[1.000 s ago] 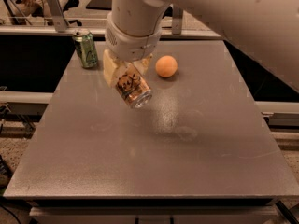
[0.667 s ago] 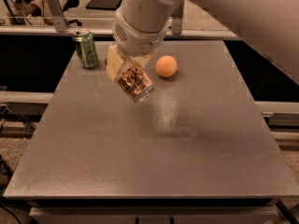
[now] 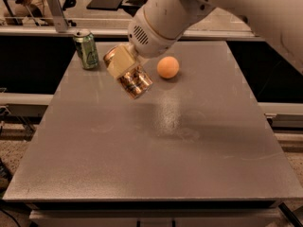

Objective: Place orange can upright

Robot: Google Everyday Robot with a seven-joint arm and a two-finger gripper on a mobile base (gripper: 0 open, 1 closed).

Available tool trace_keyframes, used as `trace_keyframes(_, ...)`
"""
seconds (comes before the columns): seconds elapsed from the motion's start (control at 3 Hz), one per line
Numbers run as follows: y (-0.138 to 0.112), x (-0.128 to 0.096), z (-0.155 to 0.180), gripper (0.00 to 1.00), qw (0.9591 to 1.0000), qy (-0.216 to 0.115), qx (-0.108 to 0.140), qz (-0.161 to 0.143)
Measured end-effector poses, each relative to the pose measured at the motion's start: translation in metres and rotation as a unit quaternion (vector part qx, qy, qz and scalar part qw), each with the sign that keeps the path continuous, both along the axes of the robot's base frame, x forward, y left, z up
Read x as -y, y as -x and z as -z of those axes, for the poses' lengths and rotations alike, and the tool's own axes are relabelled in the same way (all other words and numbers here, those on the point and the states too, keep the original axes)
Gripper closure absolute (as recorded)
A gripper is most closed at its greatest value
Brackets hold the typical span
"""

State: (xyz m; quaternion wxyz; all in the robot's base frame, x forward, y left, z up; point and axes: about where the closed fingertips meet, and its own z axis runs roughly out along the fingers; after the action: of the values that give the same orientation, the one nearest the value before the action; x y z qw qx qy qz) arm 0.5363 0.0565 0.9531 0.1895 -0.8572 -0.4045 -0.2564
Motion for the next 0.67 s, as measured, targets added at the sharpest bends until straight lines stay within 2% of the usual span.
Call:
trace_keyframes(0.33,0.0009,-0.0003,-0.0035,1.0,0.9978,-0.053,0.021,-0.032)
trace_keyframes(0.67,0.004,0.0036,-0.0094,1.0,0.9897,-0.121,0.046,-0.061)
